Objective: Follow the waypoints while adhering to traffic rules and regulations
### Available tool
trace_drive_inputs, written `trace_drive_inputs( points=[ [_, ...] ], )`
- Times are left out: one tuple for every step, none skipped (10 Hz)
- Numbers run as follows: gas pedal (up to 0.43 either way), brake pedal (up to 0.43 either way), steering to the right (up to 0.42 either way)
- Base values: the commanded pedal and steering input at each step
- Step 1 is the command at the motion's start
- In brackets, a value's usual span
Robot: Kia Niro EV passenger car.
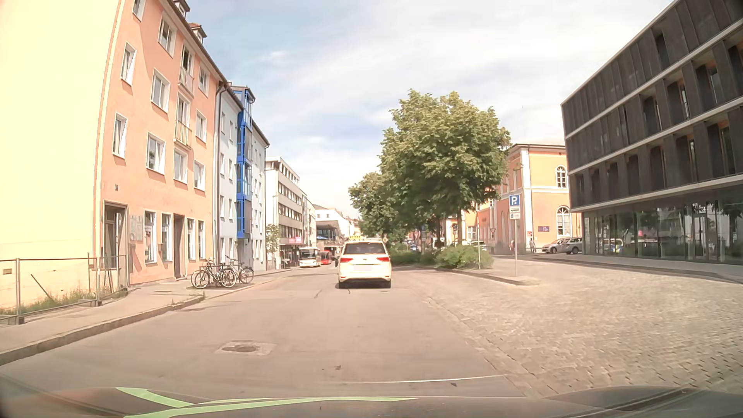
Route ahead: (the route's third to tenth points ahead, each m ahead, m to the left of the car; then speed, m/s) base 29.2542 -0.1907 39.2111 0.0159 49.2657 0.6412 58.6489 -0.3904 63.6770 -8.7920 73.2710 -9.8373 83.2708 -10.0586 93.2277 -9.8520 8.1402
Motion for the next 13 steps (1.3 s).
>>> trace_drive_inputs(
  points=[
    [0.0, 0.0, -0.023],
    [0.0, 0.0, -0.022],
    [0.0, 0.0, -0.018],
    [0.0, 0.0, -0.016],
    [0.0, 0.0, -0.016],
    [0.0, 0.0, -0.015],
    [0.0, 0.0, -0.012],
    [0.0, 0.0, -0.012],
    [0.0, 0.0, -0.012],
    [0.0, 0.0, -0.011],
    [0.0, 0.0, -0.011],
    [0.0, 0.0, -0.011],
    [0.0, 0.0, -0.011]
  ],
)
